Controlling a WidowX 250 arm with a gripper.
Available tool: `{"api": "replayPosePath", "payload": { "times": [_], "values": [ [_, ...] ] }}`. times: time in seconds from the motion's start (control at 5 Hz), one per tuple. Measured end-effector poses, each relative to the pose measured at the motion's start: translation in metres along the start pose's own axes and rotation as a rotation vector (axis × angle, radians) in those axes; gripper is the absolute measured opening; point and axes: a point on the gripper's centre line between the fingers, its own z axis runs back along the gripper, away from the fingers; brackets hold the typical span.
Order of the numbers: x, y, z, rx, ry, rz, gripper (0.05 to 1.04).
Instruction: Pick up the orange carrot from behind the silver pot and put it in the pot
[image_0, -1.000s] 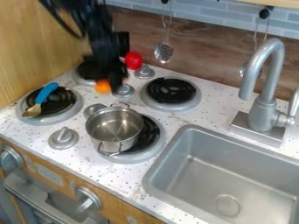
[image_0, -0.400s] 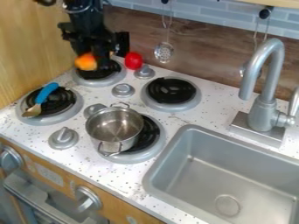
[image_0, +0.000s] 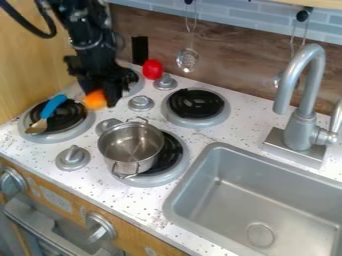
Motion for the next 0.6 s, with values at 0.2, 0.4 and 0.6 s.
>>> {"api": "replayPosePath", "payload": {
  "times": [0.2,0.4,0.6],
  "values": [
    [-0.011,-0.011,-0.023,-0.019,0.038,-0.064,0.515],
    [-0.016,-0.035,-0.042,-0.053,0.090,-0.132,0.515],
    [-0.014,-0.052,-0.047,-0.067,0.096,-0.192,0.515]
  ]
}}
